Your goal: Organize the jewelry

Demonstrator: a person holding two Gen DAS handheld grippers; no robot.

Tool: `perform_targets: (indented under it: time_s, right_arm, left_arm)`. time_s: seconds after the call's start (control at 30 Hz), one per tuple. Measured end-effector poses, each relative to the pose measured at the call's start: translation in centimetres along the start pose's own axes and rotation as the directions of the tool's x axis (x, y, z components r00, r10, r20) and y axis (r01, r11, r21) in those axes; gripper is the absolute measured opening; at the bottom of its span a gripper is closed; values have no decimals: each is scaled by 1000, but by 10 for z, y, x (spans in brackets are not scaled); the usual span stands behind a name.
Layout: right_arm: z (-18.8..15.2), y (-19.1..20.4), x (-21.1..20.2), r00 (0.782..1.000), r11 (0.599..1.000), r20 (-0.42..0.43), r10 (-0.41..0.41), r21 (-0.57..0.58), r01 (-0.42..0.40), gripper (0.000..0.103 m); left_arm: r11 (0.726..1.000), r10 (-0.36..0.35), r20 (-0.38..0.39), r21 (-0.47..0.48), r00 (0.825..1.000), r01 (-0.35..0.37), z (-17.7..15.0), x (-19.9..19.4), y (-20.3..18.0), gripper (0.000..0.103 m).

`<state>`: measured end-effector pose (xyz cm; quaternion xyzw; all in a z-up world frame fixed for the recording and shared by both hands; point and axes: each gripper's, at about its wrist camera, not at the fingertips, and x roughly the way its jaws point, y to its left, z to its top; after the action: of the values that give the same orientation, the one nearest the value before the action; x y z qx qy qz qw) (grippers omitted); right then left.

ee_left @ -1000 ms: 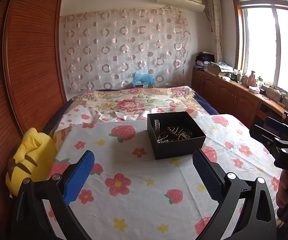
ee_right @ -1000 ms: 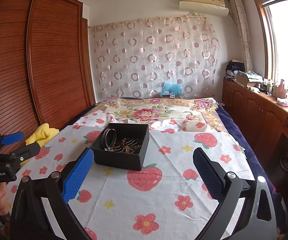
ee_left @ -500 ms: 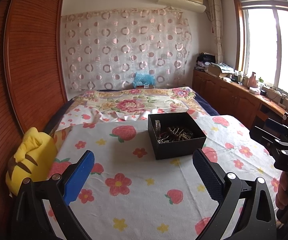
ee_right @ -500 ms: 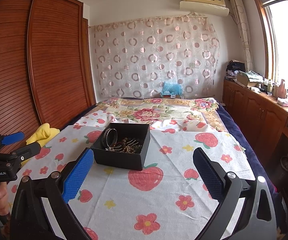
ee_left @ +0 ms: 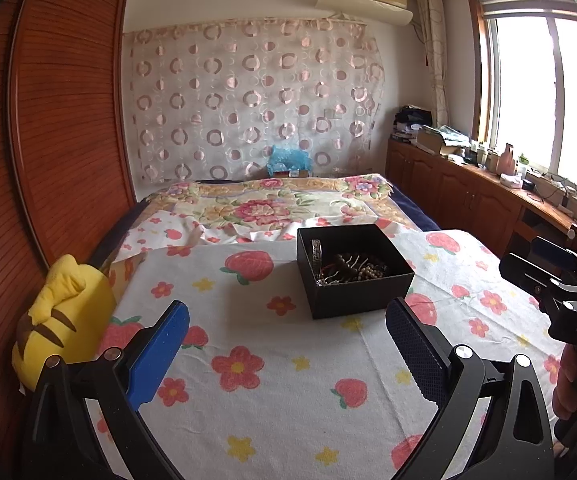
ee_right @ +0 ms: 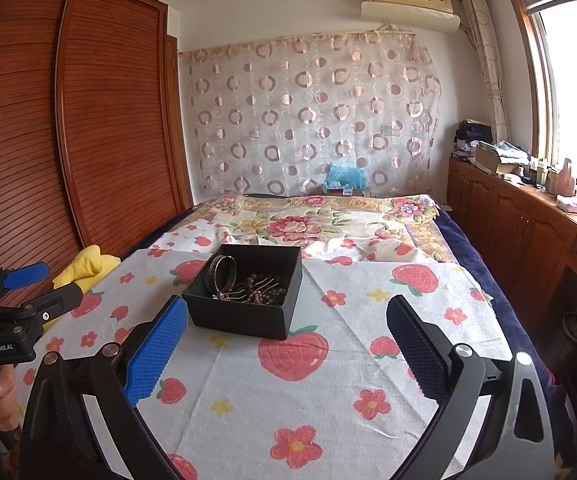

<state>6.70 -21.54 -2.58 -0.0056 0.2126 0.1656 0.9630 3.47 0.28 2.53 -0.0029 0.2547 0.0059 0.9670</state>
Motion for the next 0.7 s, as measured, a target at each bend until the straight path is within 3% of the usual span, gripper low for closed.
perform_targets:
  time_s: [0.7]
  right_arm:
    - [-1, 0, 0, 1000, 1000, -3, -1, 1, 1, 100]
  left_arm:
    - [1000, 2, 6, 2, 1000, -2, 0, -1, -1, 95]
